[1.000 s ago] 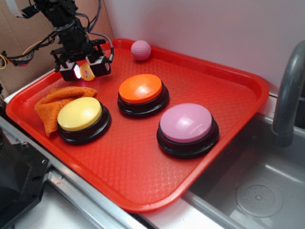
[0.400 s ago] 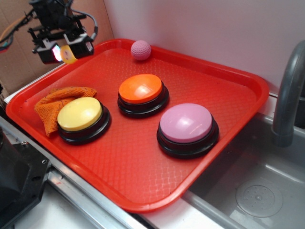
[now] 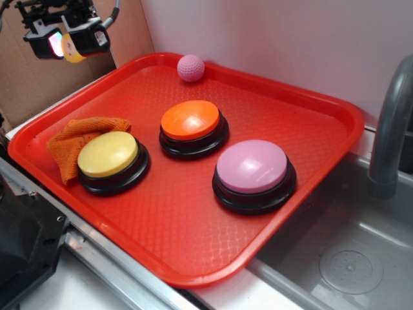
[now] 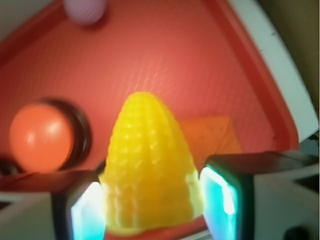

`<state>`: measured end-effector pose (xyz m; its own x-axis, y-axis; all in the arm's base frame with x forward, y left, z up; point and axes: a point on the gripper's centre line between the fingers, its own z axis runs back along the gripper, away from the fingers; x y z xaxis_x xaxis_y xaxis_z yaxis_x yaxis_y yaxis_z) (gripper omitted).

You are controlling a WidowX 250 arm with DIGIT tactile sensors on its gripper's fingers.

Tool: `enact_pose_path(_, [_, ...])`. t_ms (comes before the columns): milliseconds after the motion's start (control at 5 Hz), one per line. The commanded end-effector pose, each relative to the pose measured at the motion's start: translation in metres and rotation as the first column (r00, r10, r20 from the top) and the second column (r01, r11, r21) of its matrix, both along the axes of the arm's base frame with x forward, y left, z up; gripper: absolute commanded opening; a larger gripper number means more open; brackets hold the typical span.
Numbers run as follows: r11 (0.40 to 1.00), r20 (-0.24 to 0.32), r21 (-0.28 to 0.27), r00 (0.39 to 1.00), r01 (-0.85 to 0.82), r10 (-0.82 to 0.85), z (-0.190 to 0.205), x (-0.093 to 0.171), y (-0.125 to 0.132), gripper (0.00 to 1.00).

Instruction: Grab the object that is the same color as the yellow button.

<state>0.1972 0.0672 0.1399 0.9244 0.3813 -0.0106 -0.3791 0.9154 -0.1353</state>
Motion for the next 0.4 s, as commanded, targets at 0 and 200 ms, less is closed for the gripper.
enact_pose_path(0, [0.965, 0.056, 0.043, 0.964, 0.258, -0.26, 0.0266, 0.0021, -0.0314, 0.0])
enact_pose_path(200, [0.96, 0.056, 0.062, 0.959, 0.274, -0.278, 0.0278, 0.0019, -0.0339, 0.0])
